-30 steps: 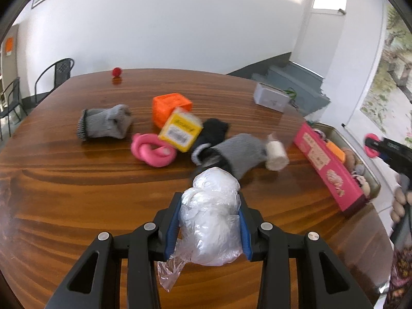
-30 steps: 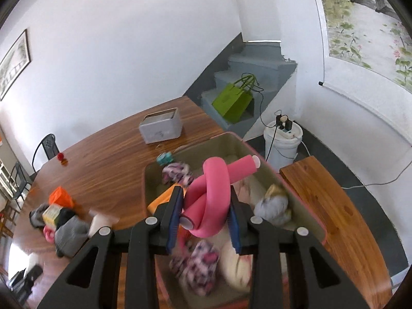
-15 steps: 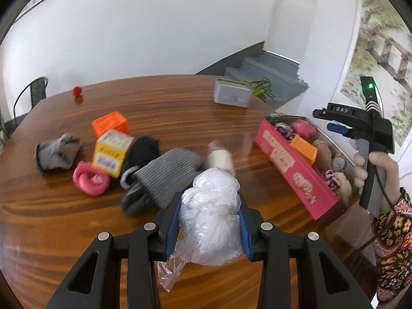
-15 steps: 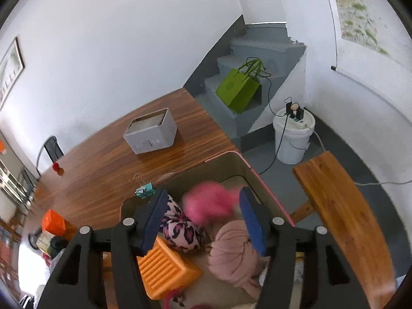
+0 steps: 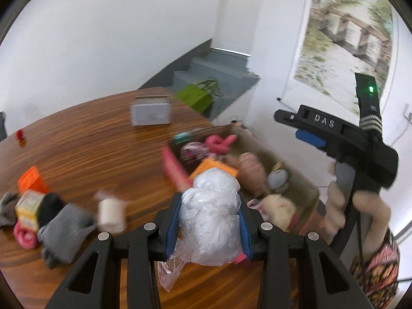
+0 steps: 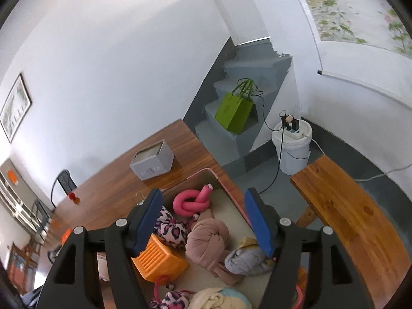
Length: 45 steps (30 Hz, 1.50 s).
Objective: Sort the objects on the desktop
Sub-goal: 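Open the left gripper over the tin box to drop the white bag, then grasp the grey knit sock on the table with the left gripper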
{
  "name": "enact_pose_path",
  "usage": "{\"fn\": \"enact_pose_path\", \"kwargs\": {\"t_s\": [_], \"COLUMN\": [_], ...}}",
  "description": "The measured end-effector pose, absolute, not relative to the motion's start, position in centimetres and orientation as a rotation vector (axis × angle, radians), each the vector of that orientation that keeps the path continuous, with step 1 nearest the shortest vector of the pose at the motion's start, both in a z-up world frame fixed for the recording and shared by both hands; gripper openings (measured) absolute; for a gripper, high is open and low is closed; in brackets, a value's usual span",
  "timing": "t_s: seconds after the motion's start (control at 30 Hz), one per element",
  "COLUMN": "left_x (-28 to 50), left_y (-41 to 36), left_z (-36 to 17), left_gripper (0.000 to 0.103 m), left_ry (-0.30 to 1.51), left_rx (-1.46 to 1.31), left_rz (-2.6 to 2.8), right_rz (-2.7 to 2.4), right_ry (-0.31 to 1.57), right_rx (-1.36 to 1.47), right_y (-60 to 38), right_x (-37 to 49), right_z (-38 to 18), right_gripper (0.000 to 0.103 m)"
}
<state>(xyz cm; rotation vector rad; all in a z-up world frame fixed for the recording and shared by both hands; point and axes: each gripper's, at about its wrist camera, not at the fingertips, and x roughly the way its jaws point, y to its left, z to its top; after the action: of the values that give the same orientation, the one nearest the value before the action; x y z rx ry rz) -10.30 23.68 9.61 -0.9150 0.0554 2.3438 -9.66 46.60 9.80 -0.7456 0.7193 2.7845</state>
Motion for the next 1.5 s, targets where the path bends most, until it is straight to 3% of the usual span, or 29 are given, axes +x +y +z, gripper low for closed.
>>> {"fn": "enact_pose_path", "kwargs": {"t_s": [0.33, 0.43, 0.5, 0.83, 1.4, 1.5], "left_x": [-16.1, -17.4, -18.1, -18.7, -15.3, -15.3], "left_y": [31.7, 32.5, 32.8, 27.1, 7.3, 6.0], "left_z": [10.6, 10.2, 9.9, 9.0, 7.1, 6.3], "left_gripper": [0.041, 0.057, 0.062, 0.062, 0.062, 0.062], "left_ry": [0.040, 0.042, 0.036, -0.092, -0.262, -0.287], "left_rx": [-0.877, -0.888, -0.898, -0.969, -1.029, -1.055], "left_rz": [2.293, 2.316, 2.329, 2.377, 2.685, 2.680], "right_rz": [2.696, 2.697, 2.702, 2.699, 2.701, 2.703], "right_ry": [0.789, 0.778, 0.757, 0.651, 0.317, 0.326], "right_rx": [-0.651, -0.670, -0.668, -0.662, -0.636, -0.639], "right_y": [48.7, 48.4, 48.1, 46.7, 40.8, 40.1], "right_x": [-8.0, -8.4, -8.4, -8.6, -9.2, -9.0], "right_z": [9.5, 9.2, 9.2, 8.8, 7.8, 7.7], "right_gripper": [0.071, 0.071, 0.071, 0.072, 0.072, 0.072]}}
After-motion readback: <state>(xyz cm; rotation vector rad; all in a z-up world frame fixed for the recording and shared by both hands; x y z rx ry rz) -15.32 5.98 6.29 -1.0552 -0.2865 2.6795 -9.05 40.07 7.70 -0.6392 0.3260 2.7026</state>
